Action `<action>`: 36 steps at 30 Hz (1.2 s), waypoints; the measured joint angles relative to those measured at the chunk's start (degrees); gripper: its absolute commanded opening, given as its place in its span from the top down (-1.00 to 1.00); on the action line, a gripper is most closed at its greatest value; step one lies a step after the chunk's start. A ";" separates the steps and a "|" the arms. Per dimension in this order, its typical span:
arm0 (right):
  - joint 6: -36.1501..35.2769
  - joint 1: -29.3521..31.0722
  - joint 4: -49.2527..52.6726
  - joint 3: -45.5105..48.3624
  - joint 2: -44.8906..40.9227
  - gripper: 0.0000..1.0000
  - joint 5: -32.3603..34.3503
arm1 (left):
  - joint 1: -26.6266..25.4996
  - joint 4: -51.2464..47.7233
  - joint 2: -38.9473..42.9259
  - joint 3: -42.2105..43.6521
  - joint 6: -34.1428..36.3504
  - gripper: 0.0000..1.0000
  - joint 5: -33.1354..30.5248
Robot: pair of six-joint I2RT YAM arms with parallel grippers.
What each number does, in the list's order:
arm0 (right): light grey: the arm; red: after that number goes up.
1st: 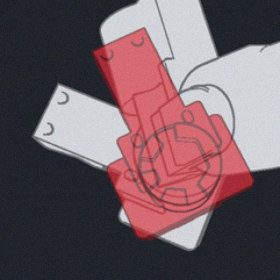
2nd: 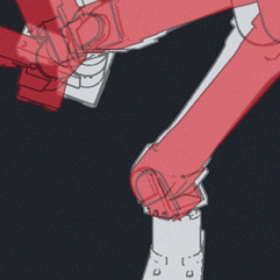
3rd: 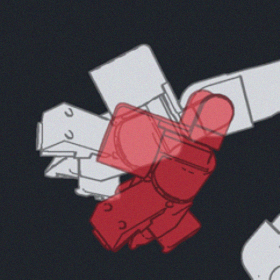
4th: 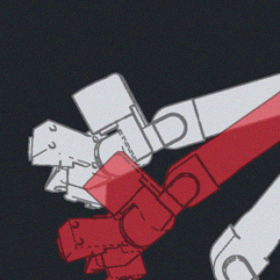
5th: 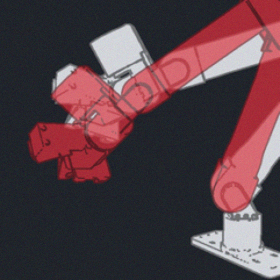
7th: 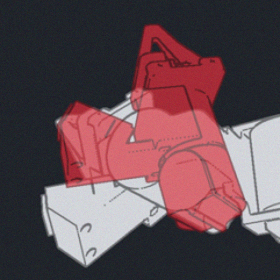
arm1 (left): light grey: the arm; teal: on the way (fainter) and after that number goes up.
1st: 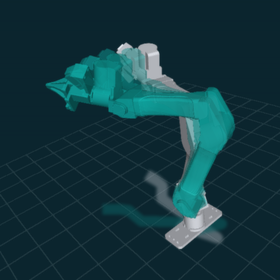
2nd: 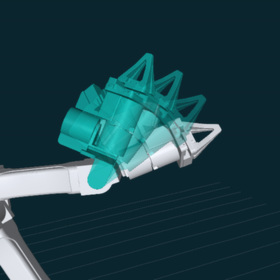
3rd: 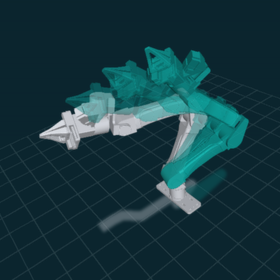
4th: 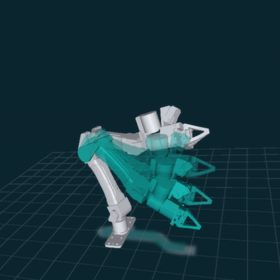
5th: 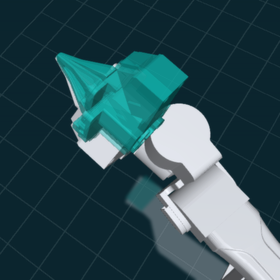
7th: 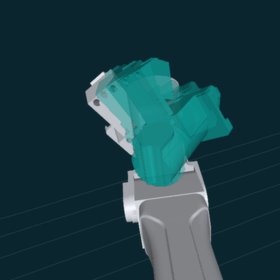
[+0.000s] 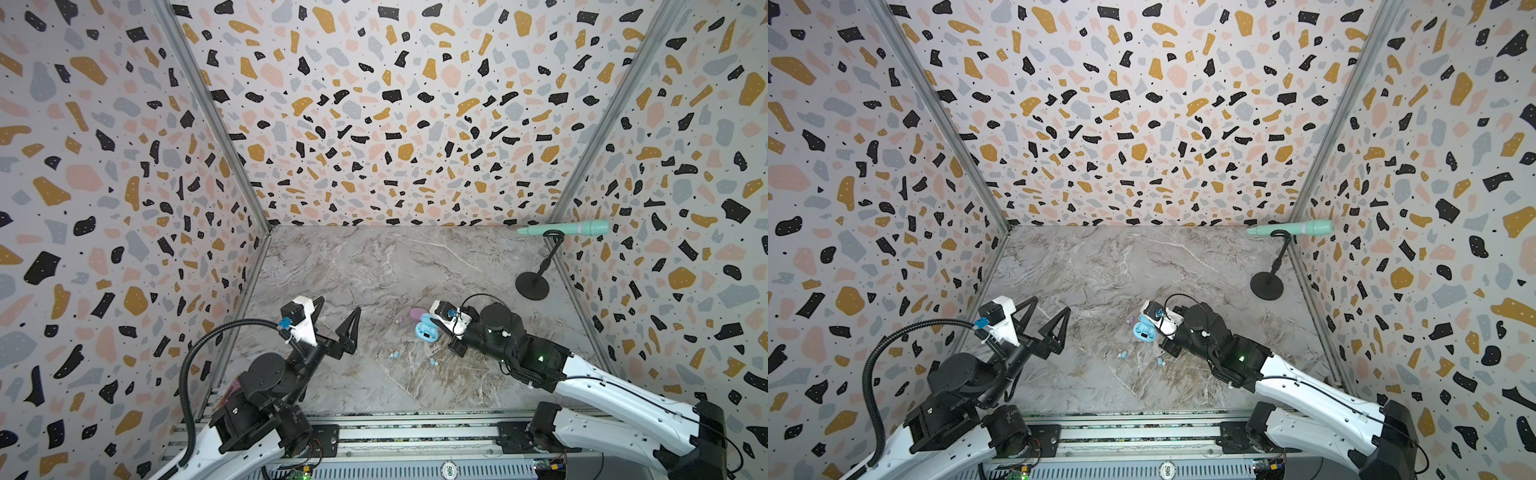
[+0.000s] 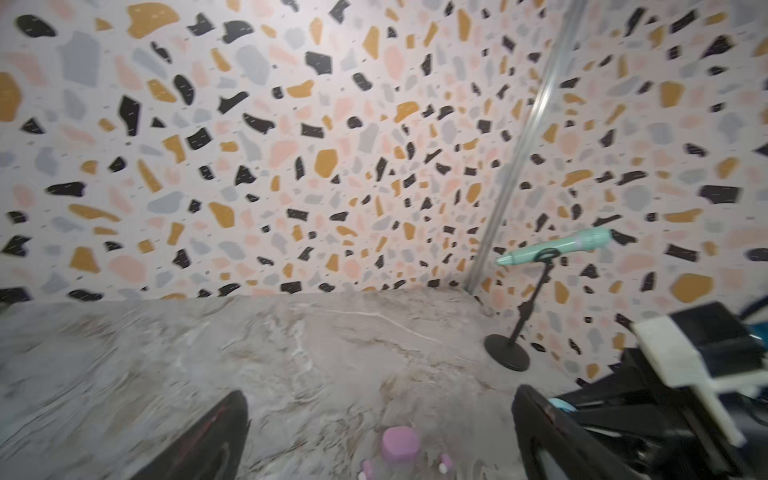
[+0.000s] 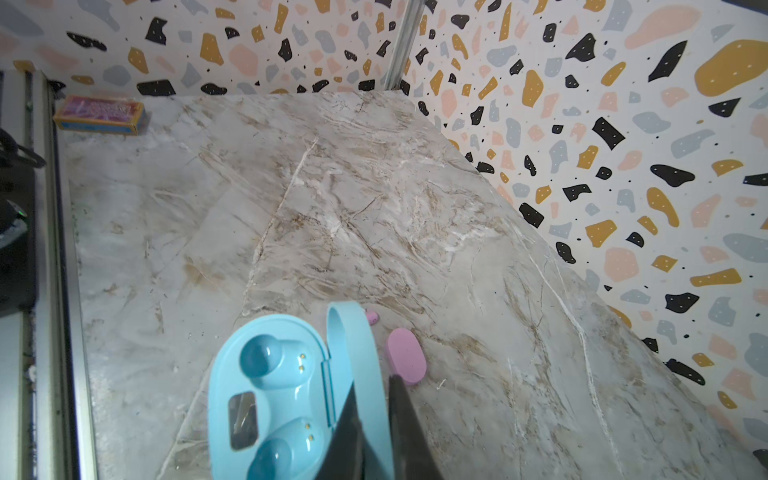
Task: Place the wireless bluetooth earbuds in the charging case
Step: 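Lower the open case with the right gripper near the light-blue earbud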
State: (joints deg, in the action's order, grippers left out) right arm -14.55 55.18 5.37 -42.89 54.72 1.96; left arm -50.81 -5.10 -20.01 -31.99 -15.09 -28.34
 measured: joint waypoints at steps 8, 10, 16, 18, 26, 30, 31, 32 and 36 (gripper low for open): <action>-8.31 -0.44 0.63 0.11 7.34 1.00 -2.34 | 0.00 -7.41 -6.84 -0.04 -2.29 -0.99 -12.61; -10.16 -0.66 0.63 0.11 9.57 1.00 -2.49 | 0.00 -8.04 -6.80 -0.04 -2.47 -0.99 -13.35; -13.97 -2.58 -0.42 0.81 13.73 1.00 -2.78 | 0.00 -8.17 -5.75 -0.04 -3.04 -0.99 -14.19; -14.60 -3.10 -1.36 0.83 14.86 1.00 -2.82 | 0.00 -8.20 -6.01 -0.04 -3.21 -0.99 -13.90; -16.35 -4.26 -7.13 1.44 19.08 1.00 -4.00 | 0.00 -8.24 -7.72 -0.04 -3.56 -1.00 -11.87; -17.33 -5.38 -9.86 2.73 21.79 1.00 -5.22 | 0.00 -8.17 -7.72 -0.04 -3.54 -1.00 -11.39; -17.55 -5.70 -10.14 3.06 22.21 1.00 -5.49 | 0.00 -8.17 -7.69 -0.04 -3.54 -0.99 -11.39; -17.88 -5.92 -10.32 3.34 22.53 1.00 -5.70 | 0.00 -8.17 -7.69 -0.04 -3.52 -0.99 -11.39; -19.37 -6.86 -10.93 3.87 22.80 1.00 -6.73 | 0.00 -8.17 -6.84 -0.04 -3.26 -0.99 -11.74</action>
State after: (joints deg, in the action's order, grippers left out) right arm -33.91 48.31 -5.56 -39.03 77.52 -4.78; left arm -50.81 -13.28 -26.85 -32.03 -18.35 -40.07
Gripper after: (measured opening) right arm 0.115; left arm 0.995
